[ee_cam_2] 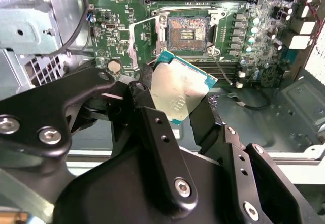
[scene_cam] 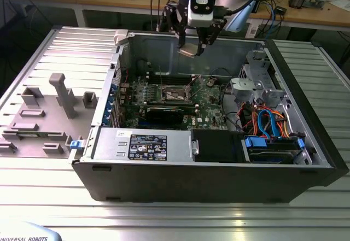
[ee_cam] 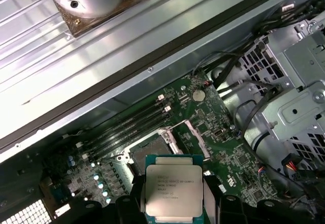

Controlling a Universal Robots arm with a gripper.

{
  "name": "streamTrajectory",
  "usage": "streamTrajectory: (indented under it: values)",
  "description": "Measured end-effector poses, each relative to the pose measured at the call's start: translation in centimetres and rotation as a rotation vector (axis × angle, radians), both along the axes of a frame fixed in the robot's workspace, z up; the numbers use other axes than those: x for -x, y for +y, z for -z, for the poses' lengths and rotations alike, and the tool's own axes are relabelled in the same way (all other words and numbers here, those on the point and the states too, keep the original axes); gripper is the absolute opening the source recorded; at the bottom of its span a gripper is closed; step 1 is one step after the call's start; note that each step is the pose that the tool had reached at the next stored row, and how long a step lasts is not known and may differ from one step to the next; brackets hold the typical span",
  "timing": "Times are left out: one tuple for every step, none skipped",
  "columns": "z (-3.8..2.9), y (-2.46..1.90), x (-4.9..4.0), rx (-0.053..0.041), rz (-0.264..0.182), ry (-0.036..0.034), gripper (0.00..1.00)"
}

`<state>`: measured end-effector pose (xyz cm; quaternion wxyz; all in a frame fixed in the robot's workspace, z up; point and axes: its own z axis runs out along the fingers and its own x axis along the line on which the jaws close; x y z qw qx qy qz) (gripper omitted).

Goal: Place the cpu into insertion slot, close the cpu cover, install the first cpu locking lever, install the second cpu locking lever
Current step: 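Place the cpu into insertion slot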

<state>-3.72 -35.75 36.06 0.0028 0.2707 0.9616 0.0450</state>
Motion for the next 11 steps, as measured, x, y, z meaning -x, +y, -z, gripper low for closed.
streamTrajectory:
  values:
    - [0.01, 0.00, 0.00, -0.0001, 0.014, 0.0000, 0.54]
    - [0.03, 0.00, 0.00, 0.0000, 0.032, 0.0000, 0.54]
    - [0.04, 0.00, 0.00, 0.0000, 0.048, 0.0001, 0.54]
    - [0.05, 0.00, 0.00, 0.0000, 0.063, 0.0001, 0.54]
    - [0.06, 0.00, 0.00, 0.0000, 0.074, 0.0001, 0.54]
    - [0.09, 0.00, 0.00, -0.0001, 0.100, 0.0000, 0.54]
    - [0.11, 0.00, 0.00, -0.0001, 0.124, 0.0000, 0.54]
    - [0.11, 0.00, 0.00, 0.0000, 0.143, 0.0000, 0.54]
    - [0.12, 0.00, 0.00, 0.0000, 0.155, 0.0000, 0.54]
    - [0.12, 0.00, 0.00, 0.0000, 0.162, 0.0001, 0.54]
    - [0.12, 0.00, 0.00, 0.0000, 0.163, 0.0000, 0.54]
